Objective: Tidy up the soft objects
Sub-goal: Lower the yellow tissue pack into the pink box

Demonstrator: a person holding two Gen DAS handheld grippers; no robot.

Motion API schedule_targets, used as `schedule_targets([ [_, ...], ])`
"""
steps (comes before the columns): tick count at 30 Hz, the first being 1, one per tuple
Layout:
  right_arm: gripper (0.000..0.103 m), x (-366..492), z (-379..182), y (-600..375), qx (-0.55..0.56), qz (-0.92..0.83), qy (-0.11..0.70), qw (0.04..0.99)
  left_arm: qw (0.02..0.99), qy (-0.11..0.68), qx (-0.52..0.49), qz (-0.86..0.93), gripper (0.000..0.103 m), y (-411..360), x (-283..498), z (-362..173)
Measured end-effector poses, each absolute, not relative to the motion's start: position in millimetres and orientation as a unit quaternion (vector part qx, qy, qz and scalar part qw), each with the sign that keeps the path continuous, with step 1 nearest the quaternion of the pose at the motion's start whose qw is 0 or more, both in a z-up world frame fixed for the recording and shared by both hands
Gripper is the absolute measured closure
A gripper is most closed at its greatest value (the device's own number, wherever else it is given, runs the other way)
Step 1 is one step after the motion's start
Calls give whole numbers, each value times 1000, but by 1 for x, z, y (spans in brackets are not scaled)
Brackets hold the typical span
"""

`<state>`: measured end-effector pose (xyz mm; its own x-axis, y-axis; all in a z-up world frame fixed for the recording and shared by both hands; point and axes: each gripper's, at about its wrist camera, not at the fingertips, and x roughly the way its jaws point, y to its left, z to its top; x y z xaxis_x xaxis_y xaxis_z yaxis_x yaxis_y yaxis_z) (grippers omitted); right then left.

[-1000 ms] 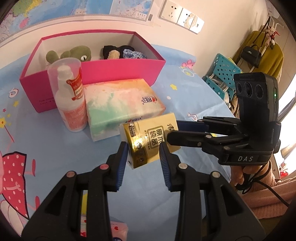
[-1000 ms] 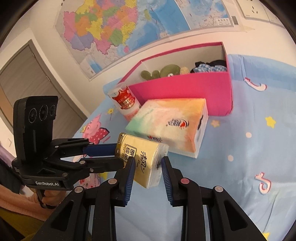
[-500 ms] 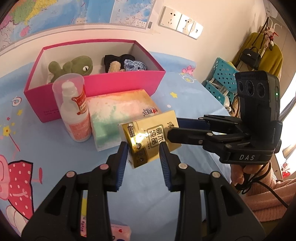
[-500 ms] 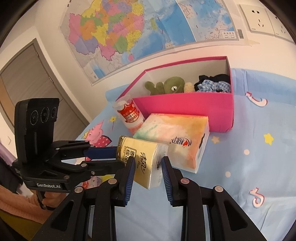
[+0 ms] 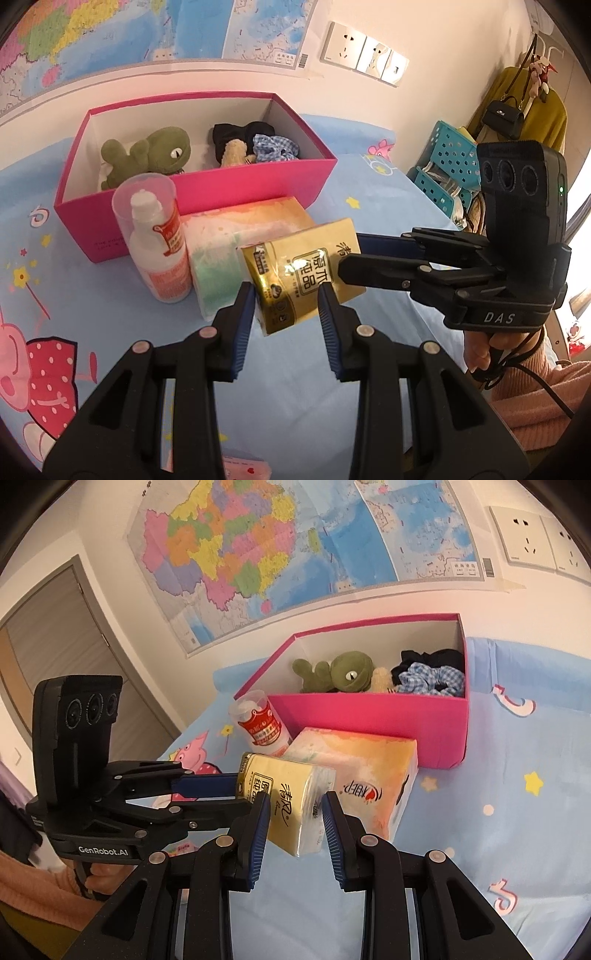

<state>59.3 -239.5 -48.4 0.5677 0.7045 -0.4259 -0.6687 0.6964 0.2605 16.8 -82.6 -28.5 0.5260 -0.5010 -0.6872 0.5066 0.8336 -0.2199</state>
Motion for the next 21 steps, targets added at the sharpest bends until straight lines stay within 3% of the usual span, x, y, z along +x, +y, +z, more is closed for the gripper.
schedule_targets([
  [21, 74, 77, -19, -233, 21, 394, 224, 891, 887, 371, 2, -275, 67, -79, 42, -7],
])
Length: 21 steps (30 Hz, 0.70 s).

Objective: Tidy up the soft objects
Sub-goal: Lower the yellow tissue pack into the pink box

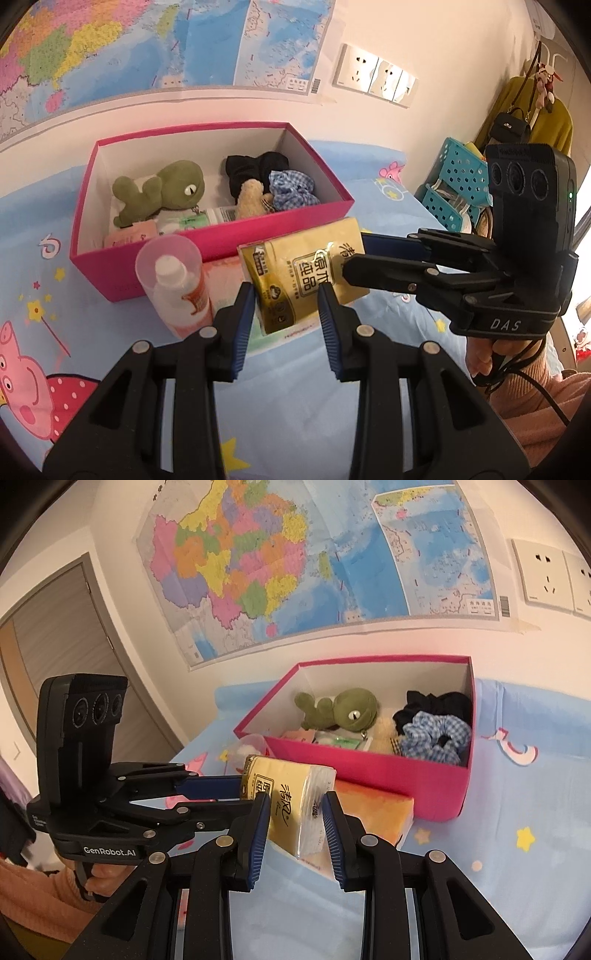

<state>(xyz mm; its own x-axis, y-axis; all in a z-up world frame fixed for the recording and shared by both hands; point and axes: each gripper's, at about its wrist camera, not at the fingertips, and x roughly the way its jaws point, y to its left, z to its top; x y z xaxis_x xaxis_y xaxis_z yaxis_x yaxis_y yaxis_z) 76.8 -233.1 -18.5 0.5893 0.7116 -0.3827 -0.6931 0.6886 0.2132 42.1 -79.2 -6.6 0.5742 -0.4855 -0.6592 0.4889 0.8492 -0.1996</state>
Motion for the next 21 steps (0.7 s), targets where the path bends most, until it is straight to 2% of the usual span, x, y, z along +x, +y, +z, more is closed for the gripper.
schedule_targets([
  [21, 74, 101, 1, -224, 15, 390, 214, 895, 896, 361, 10, -259, 67, -76, 76, 12],
])
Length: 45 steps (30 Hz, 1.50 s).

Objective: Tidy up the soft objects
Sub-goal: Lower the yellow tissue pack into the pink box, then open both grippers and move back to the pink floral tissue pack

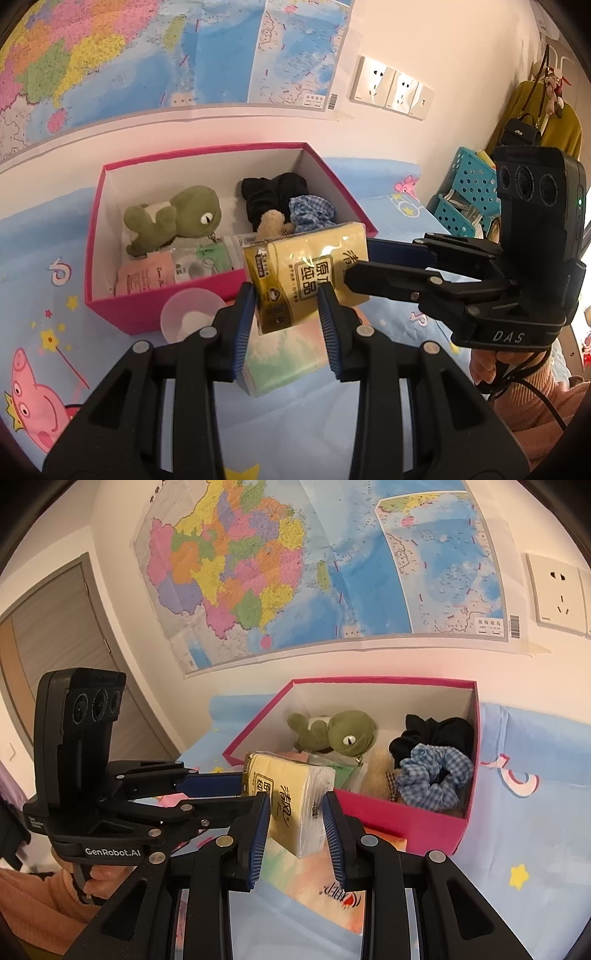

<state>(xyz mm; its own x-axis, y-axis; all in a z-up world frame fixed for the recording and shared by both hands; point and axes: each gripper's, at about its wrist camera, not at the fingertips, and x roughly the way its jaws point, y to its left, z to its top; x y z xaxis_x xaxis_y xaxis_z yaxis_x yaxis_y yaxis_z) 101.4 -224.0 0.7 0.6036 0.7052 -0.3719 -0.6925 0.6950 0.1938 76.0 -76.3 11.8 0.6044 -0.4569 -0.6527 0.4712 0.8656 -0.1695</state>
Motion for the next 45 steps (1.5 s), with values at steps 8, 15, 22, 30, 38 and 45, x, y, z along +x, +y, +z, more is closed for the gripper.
schedule_targets([
  [8, 74, 114, 8, -217, 13, 392, 213, 895, 898, 361, 5, -253, 67, -71, 89, 17],
  [15, 74, 124, 15, -211, 10, 393, 210, 895, 900, 359, 5, -246, 67, -68, 99, 24],
  [22, 74, 136, 19, -206, 12, 393, 214, 894, 902, 363, 5, -234, 67, -67, 112, 26],
  [30, 74, 152, 20, -199, 17, 389, 222, 894, 903, 367, 2, -222, 67, -64, 129, 27],
  [38, 74, 166, 16, -190, 16, 381, 236, 894, 898, 385, 2, -212, 67, -65, 145, 21],
  [45, 74, 180, 8, -184, 17, 377, 255, 890, 890, 406, -8, -209, 67, -63, 160, 12],
])
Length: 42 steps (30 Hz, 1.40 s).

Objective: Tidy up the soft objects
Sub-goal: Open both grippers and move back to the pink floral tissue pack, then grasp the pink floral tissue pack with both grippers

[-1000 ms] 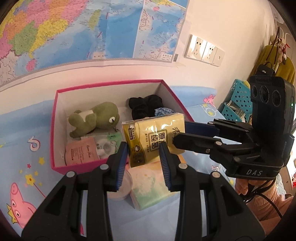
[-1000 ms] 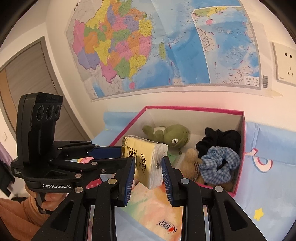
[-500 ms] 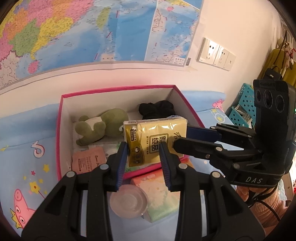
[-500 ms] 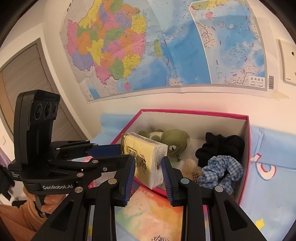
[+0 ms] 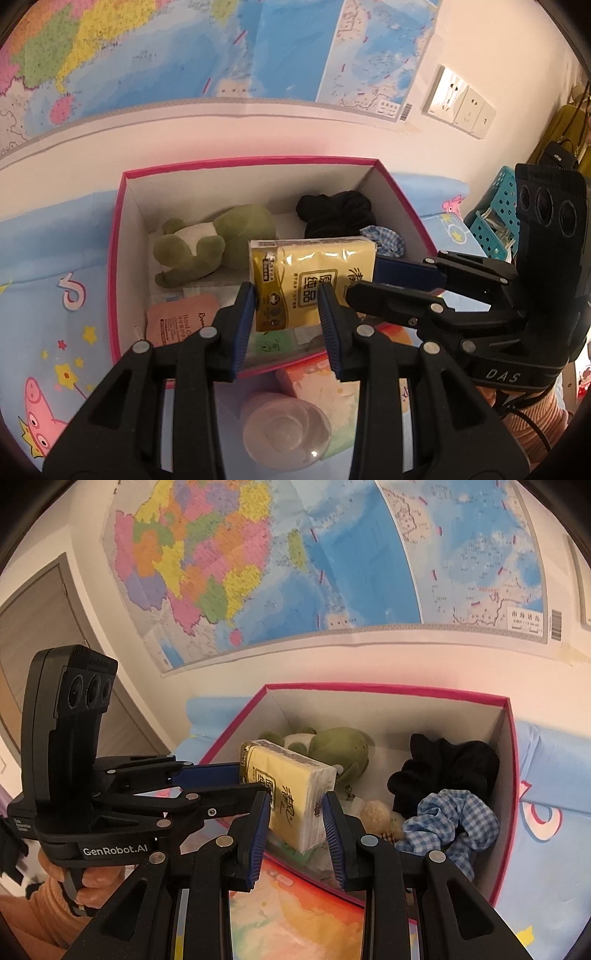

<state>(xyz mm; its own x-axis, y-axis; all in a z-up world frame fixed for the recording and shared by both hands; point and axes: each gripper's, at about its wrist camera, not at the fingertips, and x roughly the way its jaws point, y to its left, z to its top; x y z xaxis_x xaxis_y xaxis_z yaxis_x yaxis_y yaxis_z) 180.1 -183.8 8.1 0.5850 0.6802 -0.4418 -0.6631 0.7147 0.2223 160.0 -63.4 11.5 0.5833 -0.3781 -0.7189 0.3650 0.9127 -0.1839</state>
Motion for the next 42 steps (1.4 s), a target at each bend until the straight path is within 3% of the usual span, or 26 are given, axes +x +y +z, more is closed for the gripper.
schedule_targets([
  [11, 72, 189, 2, -179, 13, 350, 268, 898, 882, 433, -20, -185, 67, -59, 177, -3],
  [21, 69, 157, 2, -199, 10, 360, 248, 899, 903, 387, -16, -188, 66, -37, 140, 9],
  [28, 68, 105, -15, -204, -17, 418, 243, 875, 923, 339, 7, -182, 55, -16, 82, 16],
  [32, 60, 79, -33, -197, -31, 455, 261, 851, 921, 347, 14, -178, 54, -2, 53, 3],
  [42, 59, 25, -114, -143, -69, 540, 383, 746, 887, 427, -30, -173, 54, 36, -4, -56],
])
